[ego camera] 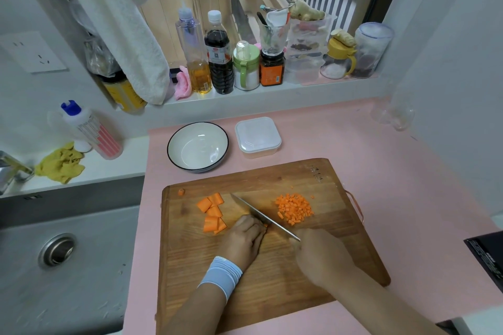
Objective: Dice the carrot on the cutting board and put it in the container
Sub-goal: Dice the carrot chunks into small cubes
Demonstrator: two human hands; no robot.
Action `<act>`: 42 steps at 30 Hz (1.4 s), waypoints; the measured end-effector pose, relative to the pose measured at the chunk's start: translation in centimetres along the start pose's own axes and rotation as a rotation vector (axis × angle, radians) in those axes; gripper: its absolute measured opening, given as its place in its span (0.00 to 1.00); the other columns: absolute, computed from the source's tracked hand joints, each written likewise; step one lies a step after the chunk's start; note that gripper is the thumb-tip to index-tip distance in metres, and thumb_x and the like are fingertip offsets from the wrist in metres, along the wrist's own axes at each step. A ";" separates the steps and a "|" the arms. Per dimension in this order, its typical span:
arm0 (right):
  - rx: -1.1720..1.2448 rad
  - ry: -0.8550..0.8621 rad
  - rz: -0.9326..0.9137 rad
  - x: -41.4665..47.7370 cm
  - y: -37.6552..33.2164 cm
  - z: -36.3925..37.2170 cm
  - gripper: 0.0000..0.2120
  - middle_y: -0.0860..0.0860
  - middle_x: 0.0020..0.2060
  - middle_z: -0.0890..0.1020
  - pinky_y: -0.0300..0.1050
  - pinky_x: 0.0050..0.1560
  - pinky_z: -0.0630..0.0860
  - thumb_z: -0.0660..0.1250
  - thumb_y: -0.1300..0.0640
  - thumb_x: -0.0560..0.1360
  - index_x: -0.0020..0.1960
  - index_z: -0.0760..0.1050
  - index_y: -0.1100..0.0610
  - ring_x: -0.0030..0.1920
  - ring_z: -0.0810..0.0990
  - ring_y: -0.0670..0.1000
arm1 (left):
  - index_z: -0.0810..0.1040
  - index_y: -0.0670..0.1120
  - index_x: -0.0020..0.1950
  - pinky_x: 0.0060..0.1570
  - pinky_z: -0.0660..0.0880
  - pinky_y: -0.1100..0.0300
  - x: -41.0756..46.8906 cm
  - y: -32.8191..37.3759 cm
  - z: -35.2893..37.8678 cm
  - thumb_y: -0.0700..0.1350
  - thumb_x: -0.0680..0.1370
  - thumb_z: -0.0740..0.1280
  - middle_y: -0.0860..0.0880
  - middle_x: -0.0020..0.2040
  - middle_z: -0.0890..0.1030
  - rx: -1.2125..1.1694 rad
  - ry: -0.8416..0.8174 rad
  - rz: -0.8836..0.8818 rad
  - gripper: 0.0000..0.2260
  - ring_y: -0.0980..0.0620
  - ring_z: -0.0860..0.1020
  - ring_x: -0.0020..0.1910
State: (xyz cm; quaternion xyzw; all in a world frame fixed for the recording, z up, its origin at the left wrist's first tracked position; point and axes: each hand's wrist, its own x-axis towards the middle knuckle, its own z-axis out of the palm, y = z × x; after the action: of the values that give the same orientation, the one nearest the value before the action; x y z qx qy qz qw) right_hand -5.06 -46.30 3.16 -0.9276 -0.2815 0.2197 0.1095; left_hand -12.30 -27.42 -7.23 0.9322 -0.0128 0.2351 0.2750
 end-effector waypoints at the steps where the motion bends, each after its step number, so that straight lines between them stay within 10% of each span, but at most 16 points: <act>1: 0.023 -0.018 -0.001 0.3 -0.4 0.1 0.10 0.44 0.39 0.78 0.40 0.37 0.68 0.58 0.49 0.82 0.50 0.78 0.48 0.39 0.77 0.47 | 0.83 0.42 0.46 0.52 0.75 0.62 0.0 0.0 0.0 0.39 0.78 0.69 0.48 0.45 0.80 -0.002 -0.003 -0.004 0.03 0.51 0.77 0.48; 42: 0.132 -0.094 0.041 1.2 -1.5 -0.7 0.13 0.47 0.40 0.81 0.47 0.44 0.78 0.58 0.46 0.83 0.49 0.79 0.51 0.42 0.81 0.51 | 0.83 0.42 0.44 0.45 0.76 0.62 -0.4 0.5 -0.3 0.41 0.79 0.67 0.49 0.45 0.79 0.050 0.031 -0.040 0.06 0.52 0.77 0.47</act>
State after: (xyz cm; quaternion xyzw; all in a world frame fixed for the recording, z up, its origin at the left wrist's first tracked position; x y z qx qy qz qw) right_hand -4.57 -44.51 3.84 -0.9126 -0.2521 0.2834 0.1527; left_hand -12.85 -27.75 -6.98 0.9351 0.0159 0.2443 0.2563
